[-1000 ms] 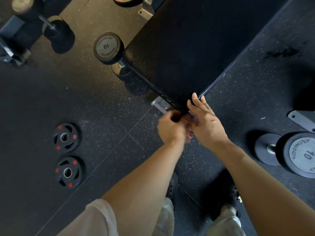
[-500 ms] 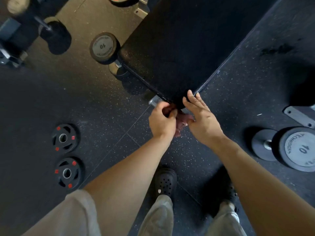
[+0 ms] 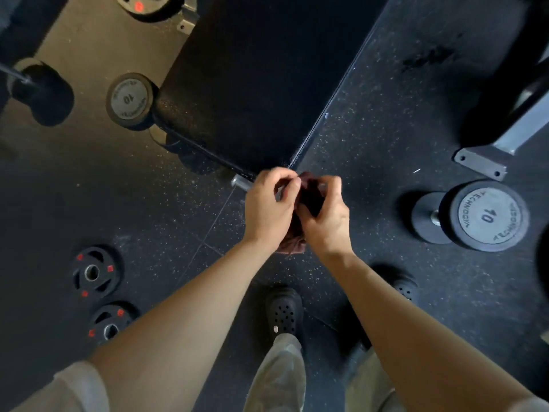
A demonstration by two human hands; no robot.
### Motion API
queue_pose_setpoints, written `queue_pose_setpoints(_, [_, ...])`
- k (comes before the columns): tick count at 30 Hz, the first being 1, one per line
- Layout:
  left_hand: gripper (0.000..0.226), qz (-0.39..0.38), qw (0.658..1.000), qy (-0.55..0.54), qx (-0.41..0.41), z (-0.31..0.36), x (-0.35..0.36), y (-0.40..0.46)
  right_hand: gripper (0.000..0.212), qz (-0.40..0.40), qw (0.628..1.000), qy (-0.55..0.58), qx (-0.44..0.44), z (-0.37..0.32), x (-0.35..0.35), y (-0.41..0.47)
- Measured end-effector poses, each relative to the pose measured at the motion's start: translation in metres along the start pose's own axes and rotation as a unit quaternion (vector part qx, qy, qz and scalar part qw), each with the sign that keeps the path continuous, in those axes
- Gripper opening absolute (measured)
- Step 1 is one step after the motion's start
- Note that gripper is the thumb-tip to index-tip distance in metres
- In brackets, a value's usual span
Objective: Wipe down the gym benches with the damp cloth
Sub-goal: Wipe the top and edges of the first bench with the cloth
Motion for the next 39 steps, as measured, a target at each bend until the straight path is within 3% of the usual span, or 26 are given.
queue_pose_setpoints(2, [0.022,0.006,0.987,0.126,0.096,0.002,-0.011,0.011,0.036,0.068,0.997,-0.004,0.027,-0.002,-0.006,0.012])
queue_pose_setpoints(4, [0.044,-0.043,0.962,0.234,0.138,-0.004,-0.015,0.021,0.034,0.121,0.991,0.03,0.04,-0.005,-0.011,0.027])
queue_pose_setpoints(7, [0.069,-0.166,0.932,0.291,0.136,-0.016,-0.013,0.026,0.043,0.143,0.989,0.038,0.02,-0.018,-0.004,0.045])
queue_pose_setpoints(10, [0.081,-0.215,0.914,0.324,0.119,-0.021,-0.012,0.027,0.041,0.128,0.991,0.016,0.039,-0.022,0.017,0.038])
queue_pose_setpoints(14, [0.08,-0.23,0.908,0.331,0.117,-0.019,-0.014,0.03,0.031,0.031,0.994,-0.027,0.104,-0.004,0.026,0.011])
queue_pose_setpoints(20, [0.081,-0.234,0.911,0.318,0.117,-0.018,-0.016,0.03,0.034,0.134,0.981,0.047,0.132,-0.008,0.001,0.045])
queue_pose_setpoints(24, [0.082,-0.228,0.912,0.319,0.119,-0.013,-0.018,0.032,0.05,0.081,0.991,0.022,0.104,-0.014,0.027,0.042])
queue_pose_setpoints(28, [0.077,-0.222,0.908,0.331,0.128,-0.012,-0.018,0.033,0.044,0.02,0.995,-0.005,0.094,0.002,0.024,0.03])
queue_pose_setpoints(31, [0.075,-0.224,0.906,0.336,0.126,-0.013,-0.018,0.033,0.034,0.102,0.985,0.086,0.112,0.001,-0.004,0.059])
queue_pose_setpoints(33, [0.076,-0.226,0.905,0.339,0.124,-0.012,-0.018,0.033,0.045,0.125,0.975,0.134,0.128,-0.006,-0.022,0.085])
queue_pose_setpoints(36, [0.076,-0.229,0.903,0.343,0.123,-0.009,-0.016,0.034,0.061,0.052,0.976,0.173,0.12,-0.021,-0.025,0.107])
queue_pose_setpoints(39, [0.075,-0.228,0.901,0.349,0.121,-0.01,-0.016,0.033,0.061,-0.009,0.988,0.104,0.117,-0.022,-0.02,0.097])
Point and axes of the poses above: each hand's wrist, its own y-axis towards the middle knuckle, its own x-axis out of the palm, z = x × y, the point moved 5 cm from there along y, towards the middle knuckle, and after that the axes turned 6 degrees about x, right-handed, at the moved point
